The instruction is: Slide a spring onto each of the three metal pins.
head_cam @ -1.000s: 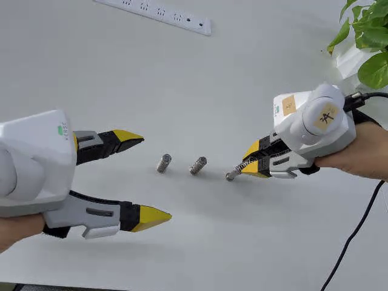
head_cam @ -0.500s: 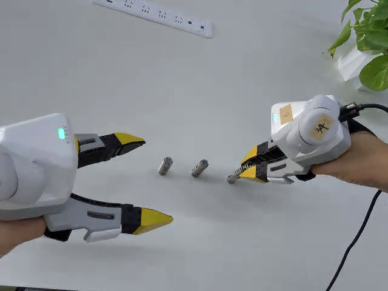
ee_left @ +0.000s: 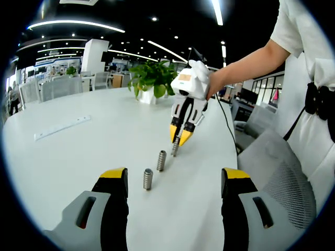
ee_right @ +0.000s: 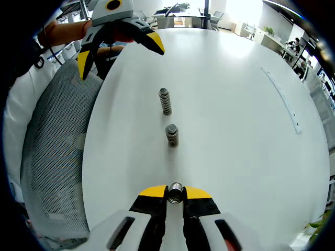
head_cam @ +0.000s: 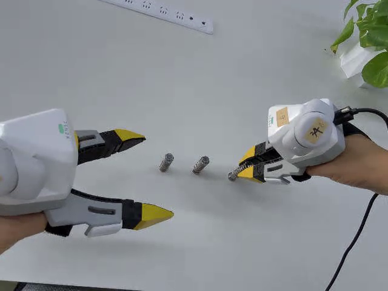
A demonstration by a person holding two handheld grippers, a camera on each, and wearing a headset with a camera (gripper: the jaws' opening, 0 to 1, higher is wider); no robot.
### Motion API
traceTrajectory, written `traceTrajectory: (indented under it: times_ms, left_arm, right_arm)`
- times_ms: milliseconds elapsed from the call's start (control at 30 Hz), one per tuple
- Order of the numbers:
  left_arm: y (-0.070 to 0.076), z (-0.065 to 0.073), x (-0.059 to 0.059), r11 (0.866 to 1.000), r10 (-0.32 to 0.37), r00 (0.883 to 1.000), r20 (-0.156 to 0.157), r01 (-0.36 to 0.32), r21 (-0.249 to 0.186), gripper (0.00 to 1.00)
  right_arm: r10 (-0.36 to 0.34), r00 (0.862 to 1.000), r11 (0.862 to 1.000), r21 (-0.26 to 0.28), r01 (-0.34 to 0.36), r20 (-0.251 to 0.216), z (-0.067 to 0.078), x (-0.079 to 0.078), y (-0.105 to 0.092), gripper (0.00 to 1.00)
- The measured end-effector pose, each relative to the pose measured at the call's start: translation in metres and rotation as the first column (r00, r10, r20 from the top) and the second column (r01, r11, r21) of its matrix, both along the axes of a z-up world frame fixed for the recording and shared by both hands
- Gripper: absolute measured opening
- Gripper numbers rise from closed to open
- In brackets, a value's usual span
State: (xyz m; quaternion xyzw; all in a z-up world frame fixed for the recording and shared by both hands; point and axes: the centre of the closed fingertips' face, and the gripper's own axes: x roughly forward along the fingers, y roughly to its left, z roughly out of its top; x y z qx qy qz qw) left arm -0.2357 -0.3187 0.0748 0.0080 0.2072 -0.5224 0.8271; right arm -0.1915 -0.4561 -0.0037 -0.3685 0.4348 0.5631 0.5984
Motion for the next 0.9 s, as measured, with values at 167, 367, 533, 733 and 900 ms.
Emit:
traceTrajectory:
  times_ms: [167, 367, 533, 733, 900]
  left_arm:
    - [0.0, 0.0, 0.0, 1.0, 0.002, 1.0, -0.001, -0.002, -0.001, 0.71]
    - [0.0, 0.0, -0.001, 1.0, 0.002, 1.0, -0.002, -0.002, 0.002, 0.71]
    - [0.0, 0.0, -0.001, 1.0, 0.002, 1.0, -0.002, -0.002, 0.003, 0.71]
    - [0.0, 0.0, -0.002, 1.0, -0.001, 1.0, -0.001, 0.001, 0.008, 0.71]
    - [0.001, -0.001, -0.002, 1.0, -0.002, 1.0, -0.001, 0.002, 0.013, 0.71]
  right_arm:
    - [-0.009, 1.0, 1.0, 0.005, 0.009, 0.002, -0.005, 0.0, 0.0, 0.08]
    - [-0.012, 1.0, 1.0, 0.001, 0.012, 0.005, -0.009, 0.0, -0.001, 0.08]
    - [-0.018, 1.0, 1.0, 0.005, 0.018, 0.006, -0.011, -0.001, -0.001, 0.08]
    - [-0.027, 1.0, 1.0, 0.009, 0.027, 0.009, -0.012, -0.001, 0.0, 0.09]
    - [-0.031, 0.999, 0.999, 0.017, 0.031, 0.007, -0.011, -0.002, 0.002, 0.13]
